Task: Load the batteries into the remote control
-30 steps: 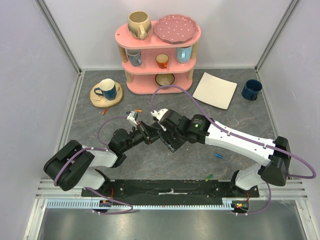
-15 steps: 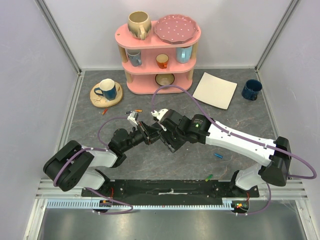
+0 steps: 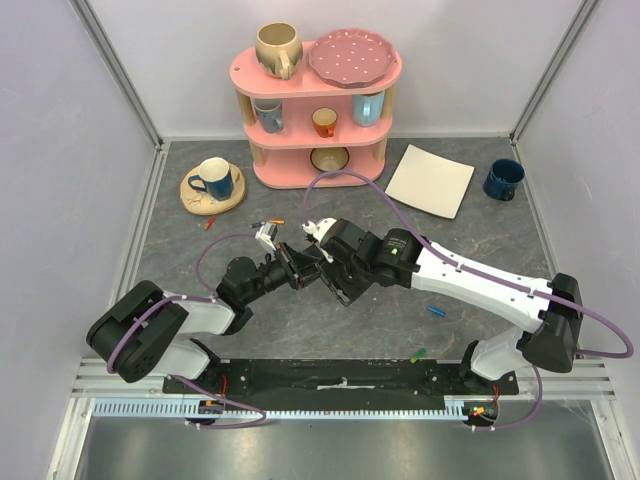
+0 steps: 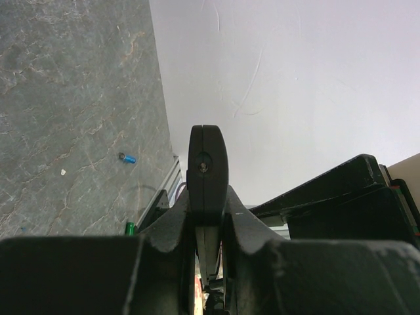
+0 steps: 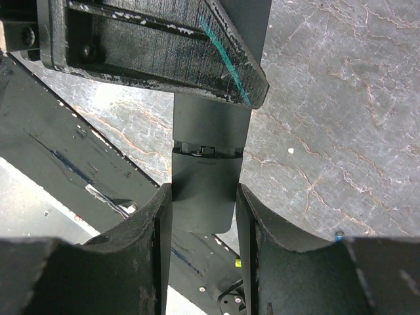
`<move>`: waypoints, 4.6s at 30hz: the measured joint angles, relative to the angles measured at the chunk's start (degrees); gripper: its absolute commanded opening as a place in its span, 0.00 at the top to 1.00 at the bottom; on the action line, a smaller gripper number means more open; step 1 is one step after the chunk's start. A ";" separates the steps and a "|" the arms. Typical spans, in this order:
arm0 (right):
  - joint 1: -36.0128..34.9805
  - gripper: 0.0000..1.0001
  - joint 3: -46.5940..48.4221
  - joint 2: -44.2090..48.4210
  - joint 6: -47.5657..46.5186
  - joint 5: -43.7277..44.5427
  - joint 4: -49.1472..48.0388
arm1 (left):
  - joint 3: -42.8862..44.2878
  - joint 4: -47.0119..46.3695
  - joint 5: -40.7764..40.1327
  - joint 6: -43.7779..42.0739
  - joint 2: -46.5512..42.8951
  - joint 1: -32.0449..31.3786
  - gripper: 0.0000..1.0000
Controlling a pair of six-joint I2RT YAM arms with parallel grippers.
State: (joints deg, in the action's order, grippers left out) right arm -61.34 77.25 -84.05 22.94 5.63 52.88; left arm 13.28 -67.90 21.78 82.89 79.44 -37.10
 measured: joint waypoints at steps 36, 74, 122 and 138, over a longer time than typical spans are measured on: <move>0.44 0.65 0.04 1.01 0.00 -2.78 1.01 | 1.46 7.85 -0.66 -3.37 -4.24 -0.15 0.98; 0.44 0.64 0.13 1.60 0.24 -2.84 0.72 | 0.35 2.32 0.72 -2.58 -3.23 -0.15 0.98; 0.46 0.59 -0.70 0.63 0.68 -4.31 -0.31 | 1.27 8.72 0.68 -2.62 -5.38 -0.26 0.98; 0.59 0.57 -0.90 0.63 0.66 -3.91 -0.33 | 2.73 11.37 0.83 -2.71 -5.35 -0.26 0.98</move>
State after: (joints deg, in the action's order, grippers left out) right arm -60.75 76.36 -83.42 23.59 1.72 52.56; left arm 16.01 -56.53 22.61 80.18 74.08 -37.36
